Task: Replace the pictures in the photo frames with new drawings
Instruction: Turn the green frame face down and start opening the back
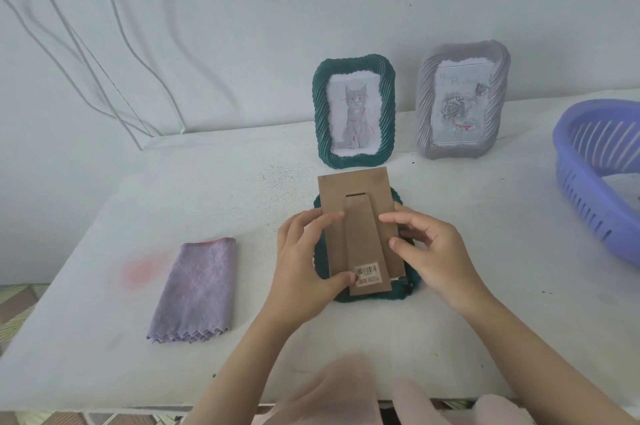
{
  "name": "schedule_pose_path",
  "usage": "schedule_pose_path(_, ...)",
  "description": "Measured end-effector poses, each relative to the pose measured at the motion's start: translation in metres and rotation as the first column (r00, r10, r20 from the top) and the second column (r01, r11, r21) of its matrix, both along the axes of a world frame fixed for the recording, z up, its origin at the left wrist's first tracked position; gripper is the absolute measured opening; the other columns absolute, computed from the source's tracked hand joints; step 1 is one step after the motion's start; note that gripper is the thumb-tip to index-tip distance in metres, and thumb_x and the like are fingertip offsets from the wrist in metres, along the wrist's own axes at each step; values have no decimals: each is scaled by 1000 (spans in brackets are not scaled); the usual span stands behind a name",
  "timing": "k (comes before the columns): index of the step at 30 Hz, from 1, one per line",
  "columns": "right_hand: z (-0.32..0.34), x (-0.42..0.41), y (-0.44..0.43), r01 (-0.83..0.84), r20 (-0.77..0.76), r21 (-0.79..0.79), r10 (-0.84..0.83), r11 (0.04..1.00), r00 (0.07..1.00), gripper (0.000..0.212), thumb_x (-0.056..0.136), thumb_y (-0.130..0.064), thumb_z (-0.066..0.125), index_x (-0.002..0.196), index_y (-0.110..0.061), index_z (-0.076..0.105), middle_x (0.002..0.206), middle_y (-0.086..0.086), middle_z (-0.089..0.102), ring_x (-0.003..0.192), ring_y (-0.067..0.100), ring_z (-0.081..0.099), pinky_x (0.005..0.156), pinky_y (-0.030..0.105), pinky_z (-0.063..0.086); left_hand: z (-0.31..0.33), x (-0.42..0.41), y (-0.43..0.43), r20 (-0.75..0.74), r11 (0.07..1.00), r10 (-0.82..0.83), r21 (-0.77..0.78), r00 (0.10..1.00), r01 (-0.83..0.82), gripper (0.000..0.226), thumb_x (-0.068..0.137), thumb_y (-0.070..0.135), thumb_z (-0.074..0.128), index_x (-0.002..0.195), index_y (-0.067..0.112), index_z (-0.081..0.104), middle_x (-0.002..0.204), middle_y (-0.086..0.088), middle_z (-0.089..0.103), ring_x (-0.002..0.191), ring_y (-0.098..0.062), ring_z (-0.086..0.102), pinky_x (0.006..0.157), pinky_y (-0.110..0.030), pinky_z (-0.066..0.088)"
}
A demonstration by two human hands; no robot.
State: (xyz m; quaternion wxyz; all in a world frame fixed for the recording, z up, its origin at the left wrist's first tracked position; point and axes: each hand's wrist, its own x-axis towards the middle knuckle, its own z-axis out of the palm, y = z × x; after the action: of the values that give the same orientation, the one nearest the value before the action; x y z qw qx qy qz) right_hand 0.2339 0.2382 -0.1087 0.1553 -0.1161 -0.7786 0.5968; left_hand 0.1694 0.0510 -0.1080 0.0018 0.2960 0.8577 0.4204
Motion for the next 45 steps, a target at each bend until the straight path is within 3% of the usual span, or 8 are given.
schedule_pose_path(7, 0, 1, -4, -45, -57, 22, 47, 999, 997, 46, 79, 10, 59, 94, -32, 69, 125, -22, 50, 122, -13, 41, 98, 4, 31, 8, -1, 4, 136, 995, 15, 97, 991, -28, 56, 66, 12, 79, 104, 47, 56, 113, 20, 49, 108, 5, 40, 86, -4, 31)
schedule_pose_path(13, -5, 1, -3, -23, -45, 44, 25, 999, 999, 38, 82, 0, 62, 94, -35, 69, 121, -21, 55, 119, -11, 46, 101, 11, 35, 25, -7, 9, 481, 935, -72, 337, 874, -109, 43, 72, -12, 69, 100, 20, 65, 85, -6, 67, 63, -5, 64, 60, -20, 52)
schedule_pose_path(17, -13, 1, 2, 82, -52, 236, -72, 968, 996, 33, 85, -7, 60, 93, -38, 67, 117, -24, 55, 115, -11, 42, 96, 3, 25, 29, -25, -3, 528, 906, -38, 376, 849, -193, 49, 64, -5, 71, 100, 27, 66, 90, -12, 70, 75, -18, 67, 71, -35, 57)
schedule_pose_path(26, -20, -4, 4, 84, 57, 470, -126, 879, 990, 26, 78, -10, 68, 99, -24, 71, 125, -1, 58, 118, 20, 47, 99, 25, 26, 36, -66, -61, 539, 916, 103, 276, 836, -291, 50, 66, -14, 67, 101, 22, 63, 100, -12, 66, 70, -8, 68, 63, -20, 55)
schedule_pose_path(32, -21, -3, 2, 113, 34, 484, -148, 867, 988, 27, 77, -10, 68, 100, -24, 70, 124, -6, 56, 116, 17, 44, 97, 24, 26, 27, -83, -78, 443, 944, 279, 38, 852, -329, 48, 77, -11, 61, 116, 17, 58, 113, -11, 62, 85, -15, 61, 72, -23, 49)
schedule_pose_path(35, -20, -2, 2, 103, 17, 531, -133, 841, 991, 29, 78, -11, 66, 101, -26, 70, 116, -11, 60, 111, 16, 48, 97, 25, 29, 18, -86, -80, 263, 940, 330, -183, 907, -289, 50, 76, 0, 65, 121, 22, 57, 132, -10, 53, 117, -20, 50, 95, -31, 40)
schedule_pose_path(38, -19, -2, 1, 101, 0, 582, -124, 807, 992, 27, 78, -24, 56, 101, -28, 70, 111, -9, 65, 106, 18, 55, 98, 37, 38, 12, -85, -79, 137, 919, 302, -305, 943, -250, 54, 76, 8, 66, 122, 33, 56, 147, -7, 35, 139, -18, 23, 110, -36, 24)
schedule_pose_path(45, -13, 0, -6, 77, 31, 786, -164, 613, 986, 45, 69, -63, 49, 102, -36, 66, 103, -16, 67, 97, 16, 56, 89, 30, 20, 6, -79, -82, 183, 935, 240, -309, 953, -176, 44, 83, 20, 63, 106, 56, 54, 148, 1, 37, 143, -20, 14, 112, -45, 26)
